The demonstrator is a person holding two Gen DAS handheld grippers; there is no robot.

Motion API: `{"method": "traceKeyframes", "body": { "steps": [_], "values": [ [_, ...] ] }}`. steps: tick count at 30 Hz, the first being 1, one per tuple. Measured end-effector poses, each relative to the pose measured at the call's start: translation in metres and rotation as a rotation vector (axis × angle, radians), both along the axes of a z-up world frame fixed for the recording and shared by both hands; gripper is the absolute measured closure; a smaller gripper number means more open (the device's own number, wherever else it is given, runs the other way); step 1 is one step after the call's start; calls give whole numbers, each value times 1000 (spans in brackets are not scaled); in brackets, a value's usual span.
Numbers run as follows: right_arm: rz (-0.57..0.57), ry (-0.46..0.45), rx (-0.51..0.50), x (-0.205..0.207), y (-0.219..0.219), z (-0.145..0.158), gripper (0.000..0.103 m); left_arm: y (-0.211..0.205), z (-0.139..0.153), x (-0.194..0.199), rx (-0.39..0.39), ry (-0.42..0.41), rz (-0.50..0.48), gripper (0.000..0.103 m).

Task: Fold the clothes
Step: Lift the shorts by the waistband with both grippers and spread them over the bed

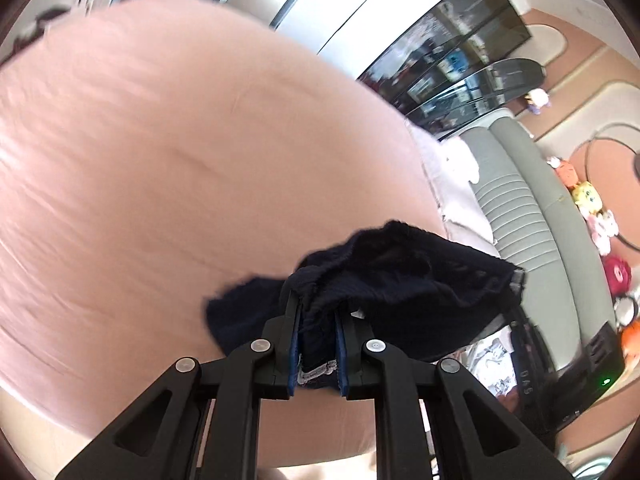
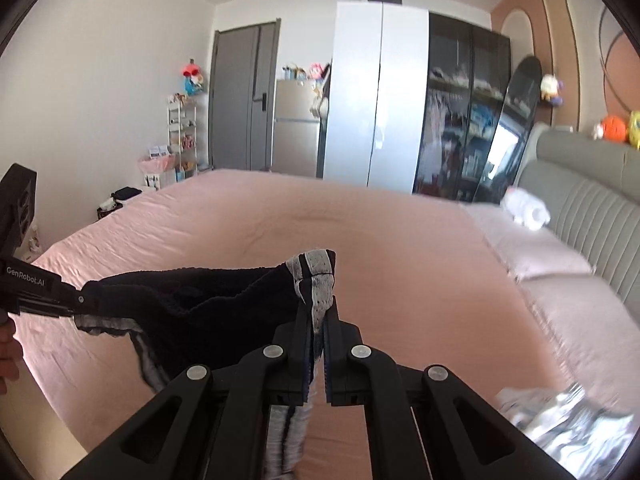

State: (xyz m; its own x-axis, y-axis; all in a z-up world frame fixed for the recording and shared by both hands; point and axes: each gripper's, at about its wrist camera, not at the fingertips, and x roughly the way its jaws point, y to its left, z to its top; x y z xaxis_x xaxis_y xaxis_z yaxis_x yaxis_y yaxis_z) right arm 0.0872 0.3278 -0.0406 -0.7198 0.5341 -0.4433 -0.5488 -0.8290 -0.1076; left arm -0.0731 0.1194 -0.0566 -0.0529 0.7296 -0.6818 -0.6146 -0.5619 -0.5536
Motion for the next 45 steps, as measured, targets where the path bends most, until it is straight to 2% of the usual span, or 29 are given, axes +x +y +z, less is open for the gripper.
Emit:
{"method": "traceKeyframes", "body": {
  "steps": [2,4,7,10,12,15,20,25,28,32,34,36,38,41,42,45],
  "values": [
    [1,17,48,2,-12,25,101,-24,36,5,16,62,-7,91],
    [4,37,79,6,-24,48,101,-30,38,-4,35,110,-14,91],
    [4,61,126,12,-38,76,101,-25,34,-19,66,131,-43,91],
    [12,73,157,20,-53,95,101,-29,50,-20,90,159,-64,91],
    [16,72,167,22,-61,102,101,-29,69,-19,89,207,-59,91],
    [34,79,133,26,-65,106,101,-32,85,-20,90,246,-58,91],
    [48,49,108,18,-56,97,101,-30,95,-31,64,269,-57,91],
    [54,-5,83,-9,-30,79,101,-2,87,-62,19,244,-55,91],
    [61,-30,67,-35,-8,73,101,23,88,-85,-12,263,-52,91],
    [58,-26,74,-72,25,79,101,69,107,-118,-12,369,-63,91],
    [50,-18,89,-90,41,85,101,89,119,-131,13,409,-71,91],
    [34,-11,114,-103,55,90,101,103,133,-136,28,481,-96,91],
    [28,3,113,-109,62,93,101,112,139,-133,7,574,-102,91],
    [47,37,75,-105,62,88,101,108,130,-115,-42,687,-135,91],
    [57,44,61,-102,59,82,101,105,119,-105,-55,696,-158,91],
    [119,6,32,-84,34,40,101,85,69,-75,-118,694,-228,91]
  ]
}}
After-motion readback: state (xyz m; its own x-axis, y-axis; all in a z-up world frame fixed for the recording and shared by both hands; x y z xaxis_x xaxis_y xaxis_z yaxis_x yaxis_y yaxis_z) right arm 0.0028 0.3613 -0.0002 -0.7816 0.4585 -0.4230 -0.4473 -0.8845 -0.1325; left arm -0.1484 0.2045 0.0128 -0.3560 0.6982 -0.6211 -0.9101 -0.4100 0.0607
